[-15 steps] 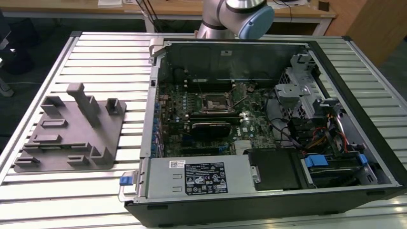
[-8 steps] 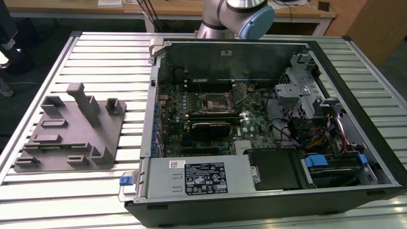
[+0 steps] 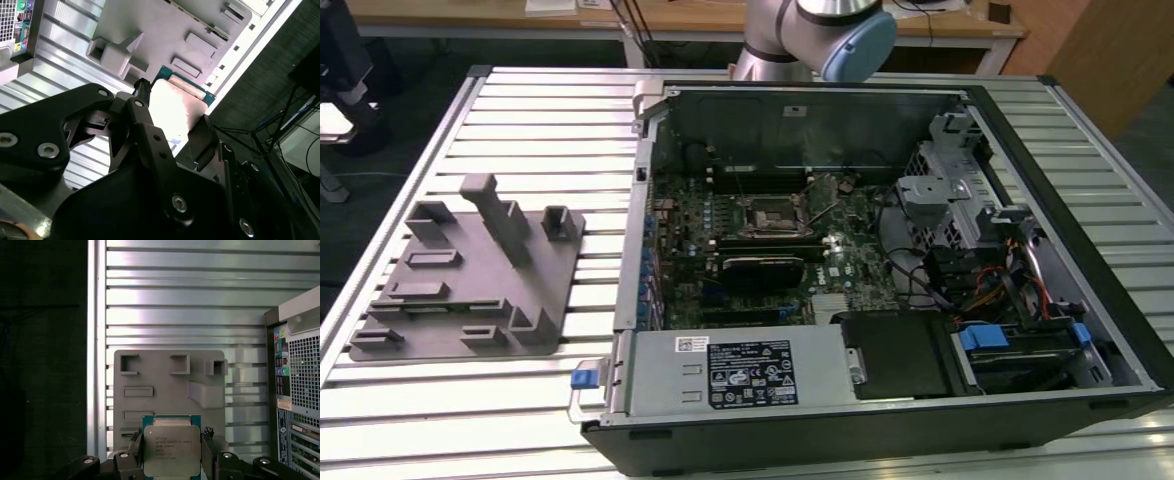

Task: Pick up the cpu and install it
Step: 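Pick up the cpu and move it towards the insertion slot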

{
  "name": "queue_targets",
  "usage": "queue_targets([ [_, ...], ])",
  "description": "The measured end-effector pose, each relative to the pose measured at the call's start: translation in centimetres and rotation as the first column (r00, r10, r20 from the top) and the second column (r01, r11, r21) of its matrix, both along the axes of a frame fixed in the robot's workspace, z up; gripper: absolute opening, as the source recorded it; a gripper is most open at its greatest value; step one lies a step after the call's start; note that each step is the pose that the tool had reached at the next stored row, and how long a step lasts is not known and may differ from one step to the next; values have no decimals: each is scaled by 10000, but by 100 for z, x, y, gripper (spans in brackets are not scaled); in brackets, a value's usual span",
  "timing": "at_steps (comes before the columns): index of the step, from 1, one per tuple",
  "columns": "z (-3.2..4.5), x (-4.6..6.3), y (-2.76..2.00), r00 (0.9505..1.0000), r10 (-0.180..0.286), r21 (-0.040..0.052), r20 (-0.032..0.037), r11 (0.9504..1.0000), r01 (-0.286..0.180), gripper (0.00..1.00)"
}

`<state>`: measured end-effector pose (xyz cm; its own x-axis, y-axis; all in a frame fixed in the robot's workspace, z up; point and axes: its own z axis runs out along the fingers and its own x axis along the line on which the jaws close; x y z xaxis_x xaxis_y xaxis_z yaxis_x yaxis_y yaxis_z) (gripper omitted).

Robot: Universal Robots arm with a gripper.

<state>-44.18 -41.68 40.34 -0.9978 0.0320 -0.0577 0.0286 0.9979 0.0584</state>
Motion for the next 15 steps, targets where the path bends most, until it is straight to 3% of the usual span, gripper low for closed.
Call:
queue_targets([
  [15, 0, 183, 0, 10000, 0, 1, 1, 10000, 0, 54],
])
